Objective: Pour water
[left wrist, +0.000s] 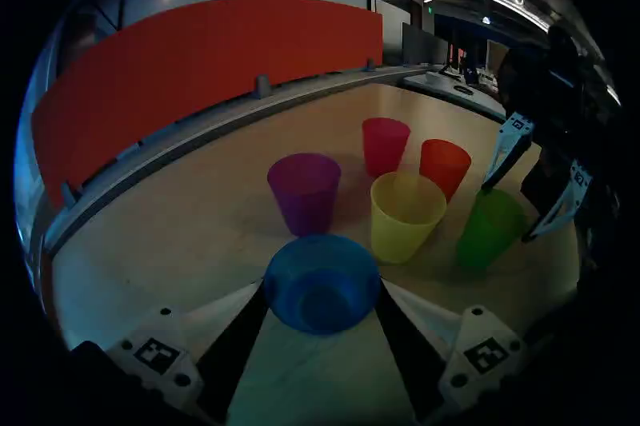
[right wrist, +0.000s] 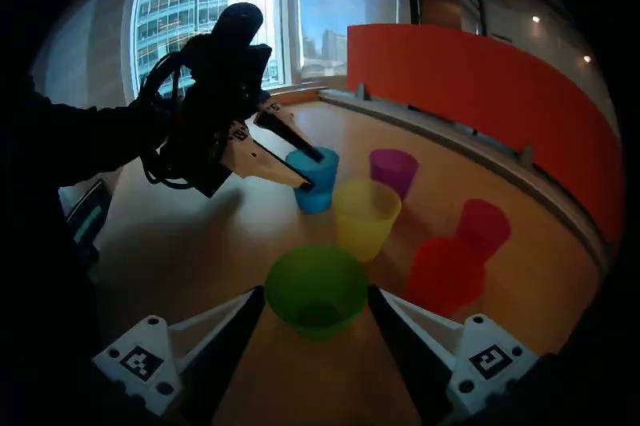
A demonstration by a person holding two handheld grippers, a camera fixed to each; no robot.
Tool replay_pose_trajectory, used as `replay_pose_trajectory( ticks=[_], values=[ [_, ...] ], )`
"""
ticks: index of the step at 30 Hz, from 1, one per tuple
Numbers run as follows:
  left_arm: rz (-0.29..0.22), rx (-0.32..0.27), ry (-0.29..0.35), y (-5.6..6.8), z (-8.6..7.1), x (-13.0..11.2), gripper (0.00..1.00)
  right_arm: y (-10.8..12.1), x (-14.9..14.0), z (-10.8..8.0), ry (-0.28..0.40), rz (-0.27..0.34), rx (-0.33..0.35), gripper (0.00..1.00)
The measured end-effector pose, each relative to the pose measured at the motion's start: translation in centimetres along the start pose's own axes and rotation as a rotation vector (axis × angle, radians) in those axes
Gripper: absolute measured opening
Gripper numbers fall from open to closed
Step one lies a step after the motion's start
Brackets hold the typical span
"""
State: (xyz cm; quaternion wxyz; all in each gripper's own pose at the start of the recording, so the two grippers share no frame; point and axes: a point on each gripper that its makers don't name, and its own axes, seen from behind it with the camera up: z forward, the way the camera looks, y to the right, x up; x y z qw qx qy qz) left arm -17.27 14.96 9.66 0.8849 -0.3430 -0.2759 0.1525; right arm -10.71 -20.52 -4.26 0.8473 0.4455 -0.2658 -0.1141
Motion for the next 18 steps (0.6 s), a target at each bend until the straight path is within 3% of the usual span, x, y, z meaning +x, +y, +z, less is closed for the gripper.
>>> replay_pose_trajectory(
  ticks=[11,18],
  values=[
    [0.003,-0.003,-0.002,0.0,0.0,0.0,0.88,0.1,-0.5,1.6,-0.011,-0.024,-0.014,1.0],
    [0.002,-0.004,-0.001,0.0,0.0,0.0,0.88,0.3,-0.8,1.9,-0.014,-0.025,-0.013,0.91]
  ],
)
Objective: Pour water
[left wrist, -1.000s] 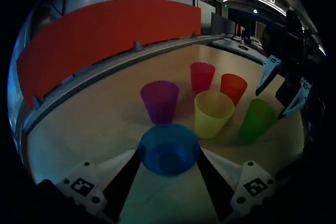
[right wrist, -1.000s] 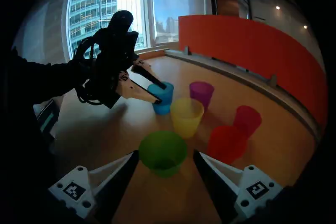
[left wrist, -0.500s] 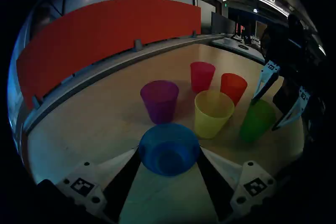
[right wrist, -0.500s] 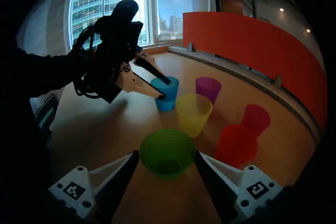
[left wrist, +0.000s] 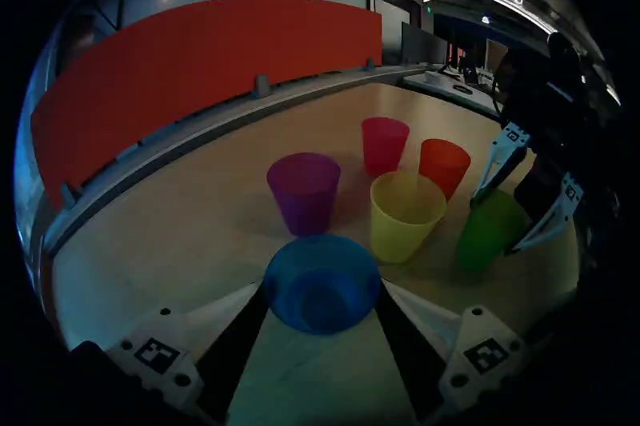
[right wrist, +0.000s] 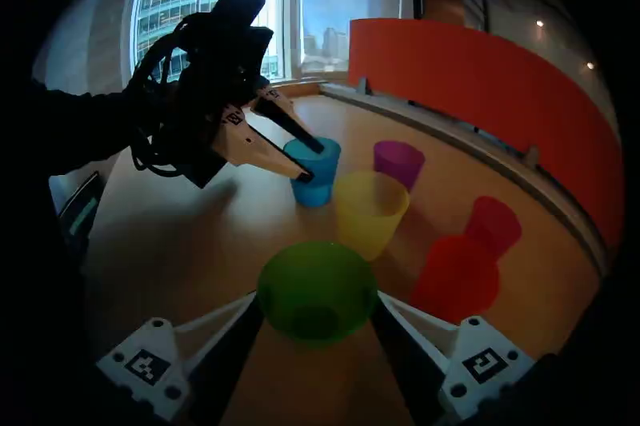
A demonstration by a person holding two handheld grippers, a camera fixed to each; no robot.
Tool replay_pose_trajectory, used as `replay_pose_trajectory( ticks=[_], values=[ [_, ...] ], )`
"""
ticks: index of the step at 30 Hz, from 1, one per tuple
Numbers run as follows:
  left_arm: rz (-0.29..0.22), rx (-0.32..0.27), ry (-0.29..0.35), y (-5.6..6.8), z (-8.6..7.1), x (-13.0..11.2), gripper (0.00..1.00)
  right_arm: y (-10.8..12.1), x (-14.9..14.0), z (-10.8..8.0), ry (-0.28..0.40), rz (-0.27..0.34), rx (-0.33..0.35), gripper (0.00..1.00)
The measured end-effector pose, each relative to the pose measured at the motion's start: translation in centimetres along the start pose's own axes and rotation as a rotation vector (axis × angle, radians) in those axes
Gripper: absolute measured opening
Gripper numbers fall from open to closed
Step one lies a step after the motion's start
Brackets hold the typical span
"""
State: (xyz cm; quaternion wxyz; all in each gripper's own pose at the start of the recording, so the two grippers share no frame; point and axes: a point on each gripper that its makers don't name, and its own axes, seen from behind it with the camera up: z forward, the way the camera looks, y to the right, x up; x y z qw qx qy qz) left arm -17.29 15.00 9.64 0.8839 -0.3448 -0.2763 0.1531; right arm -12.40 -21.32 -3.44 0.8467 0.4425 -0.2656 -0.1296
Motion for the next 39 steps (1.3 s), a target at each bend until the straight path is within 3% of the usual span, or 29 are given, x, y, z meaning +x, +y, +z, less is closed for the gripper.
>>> replay_pose_trajectory(
  ticks=[18,27,39],
  values=[
    [-0.03,0.012,0.036,-0.4,-0.9,0.8,0.87,-0.5,1.3,-1.1,0.034,0.005,0.01,0.91],
    [-0.045,0.027,0.108,-0.2,-2.9,3.3,0.88,-0.1,3.9,-2.3,0.09,0.025,-0.005,0.91],
    [-0.033,0.048,0.227,1.1,-6.8,7.4,0.87,0.9,7.5,-4.8,0.19,0.031,-0.048,0.91]
  ],
)
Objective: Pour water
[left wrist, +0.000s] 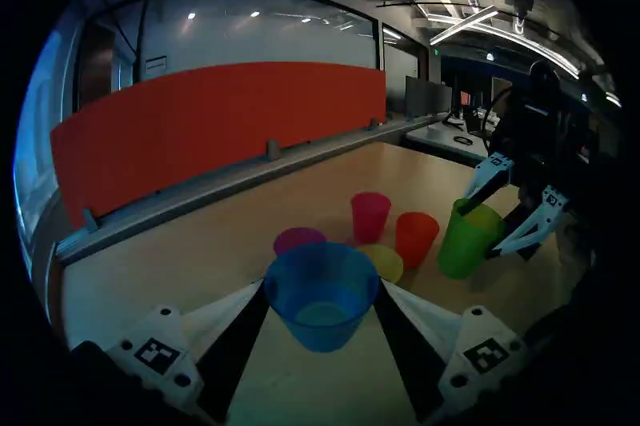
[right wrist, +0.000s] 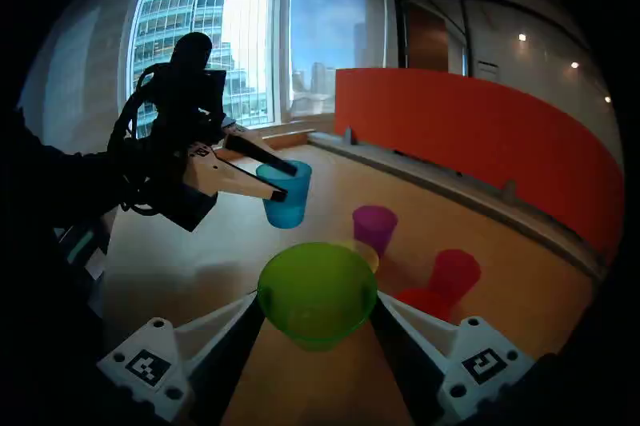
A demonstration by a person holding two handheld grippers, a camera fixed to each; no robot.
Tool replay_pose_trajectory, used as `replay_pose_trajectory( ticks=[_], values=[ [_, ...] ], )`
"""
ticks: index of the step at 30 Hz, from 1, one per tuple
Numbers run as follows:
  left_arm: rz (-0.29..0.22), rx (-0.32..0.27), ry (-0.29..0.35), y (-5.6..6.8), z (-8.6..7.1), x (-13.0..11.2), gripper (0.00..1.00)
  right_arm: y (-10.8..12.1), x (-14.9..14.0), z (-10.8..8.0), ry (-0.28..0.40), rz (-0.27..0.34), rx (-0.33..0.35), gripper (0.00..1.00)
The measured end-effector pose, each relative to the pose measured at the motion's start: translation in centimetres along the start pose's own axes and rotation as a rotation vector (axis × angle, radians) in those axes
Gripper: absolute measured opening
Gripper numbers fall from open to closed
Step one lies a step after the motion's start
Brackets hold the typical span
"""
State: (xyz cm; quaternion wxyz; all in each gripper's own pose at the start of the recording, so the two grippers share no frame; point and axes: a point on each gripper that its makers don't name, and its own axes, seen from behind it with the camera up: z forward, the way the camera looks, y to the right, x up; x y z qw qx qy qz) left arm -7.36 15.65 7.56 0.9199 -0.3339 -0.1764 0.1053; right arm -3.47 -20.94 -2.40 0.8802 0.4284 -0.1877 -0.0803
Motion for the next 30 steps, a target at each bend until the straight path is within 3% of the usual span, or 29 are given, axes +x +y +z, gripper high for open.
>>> replay_pose_trajectory(
  ticks=[9,23,30],
  values=[
    [0.001,0.01,0.084,1.1,-2.3,3.4,0.87,0.4,2.9,-1.4,0.068,-0.002,-0.02,0.91],
    [-0.005,0.013,0.167,2.9,-4.7,6.0,0.87,0.8,6.2,-3.0,0.134,-0.019,-0.039,0.91],
    [-0.02,0.01,0.192,3.0,-5.4,6.7,0.87,0.8,7.4,-3.4,0.169,-0.031,-0.041,0.91]
  ],
)
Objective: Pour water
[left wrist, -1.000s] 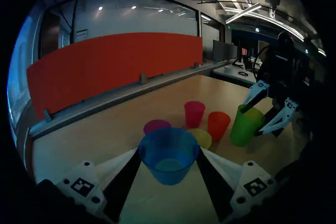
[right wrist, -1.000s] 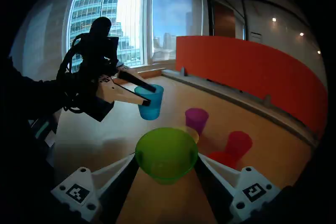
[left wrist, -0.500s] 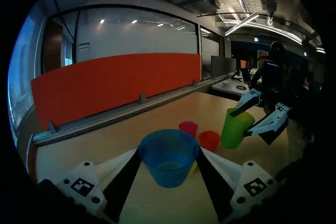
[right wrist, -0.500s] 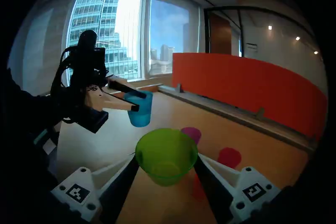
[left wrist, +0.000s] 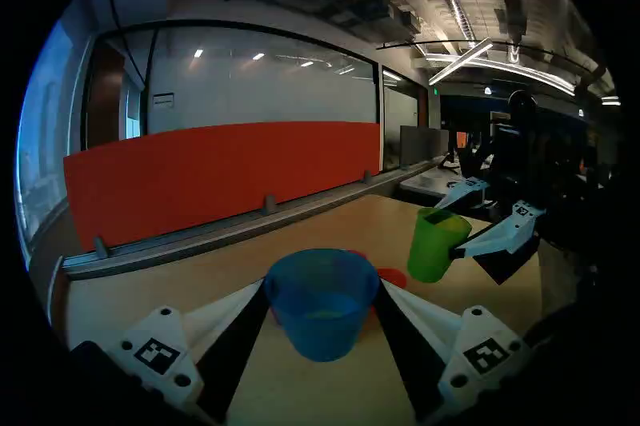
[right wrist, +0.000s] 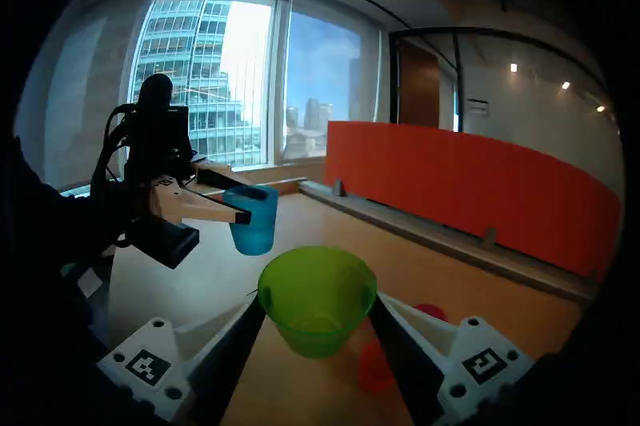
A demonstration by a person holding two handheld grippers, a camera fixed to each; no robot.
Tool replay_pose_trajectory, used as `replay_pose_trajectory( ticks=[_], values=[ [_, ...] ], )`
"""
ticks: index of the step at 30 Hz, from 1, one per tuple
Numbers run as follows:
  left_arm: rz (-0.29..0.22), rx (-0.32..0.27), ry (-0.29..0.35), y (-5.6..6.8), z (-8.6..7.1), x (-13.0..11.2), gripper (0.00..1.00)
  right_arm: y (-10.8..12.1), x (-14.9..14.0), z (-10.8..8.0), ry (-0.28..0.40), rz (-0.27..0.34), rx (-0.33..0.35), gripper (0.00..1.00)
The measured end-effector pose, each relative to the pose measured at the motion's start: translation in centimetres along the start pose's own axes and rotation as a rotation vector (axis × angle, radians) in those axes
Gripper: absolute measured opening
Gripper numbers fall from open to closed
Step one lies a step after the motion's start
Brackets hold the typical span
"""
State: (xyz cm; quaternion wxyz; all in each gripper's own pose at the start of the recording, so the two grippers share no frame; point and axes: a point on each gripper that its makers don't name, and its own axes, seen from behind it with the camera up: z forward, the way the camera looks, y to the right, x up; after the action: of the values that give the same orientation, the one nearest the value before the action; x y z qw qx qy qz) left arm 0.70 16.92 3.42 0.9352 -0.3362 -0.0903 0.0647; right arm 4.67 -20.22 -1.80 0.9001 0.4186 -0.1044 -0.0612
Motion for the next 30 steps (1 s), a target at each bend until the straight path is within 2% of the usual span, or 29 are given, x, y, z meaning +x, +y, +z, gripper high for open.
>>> replay_pose_trajectory(
  ticks=[15,30],
  values=[
    [-0.002,-0.011,0.029,0.8,-0.6,0.8,0.87,0.8,2.2,-0.3,0.089,0.016,-0.014,0.92],
    [0.002,-0.027,0.059,1.6,-0.9,2.1,0.87,1.2,3.5,-0.2,0.138,0.011,-0.013,0.92]
  ],
)
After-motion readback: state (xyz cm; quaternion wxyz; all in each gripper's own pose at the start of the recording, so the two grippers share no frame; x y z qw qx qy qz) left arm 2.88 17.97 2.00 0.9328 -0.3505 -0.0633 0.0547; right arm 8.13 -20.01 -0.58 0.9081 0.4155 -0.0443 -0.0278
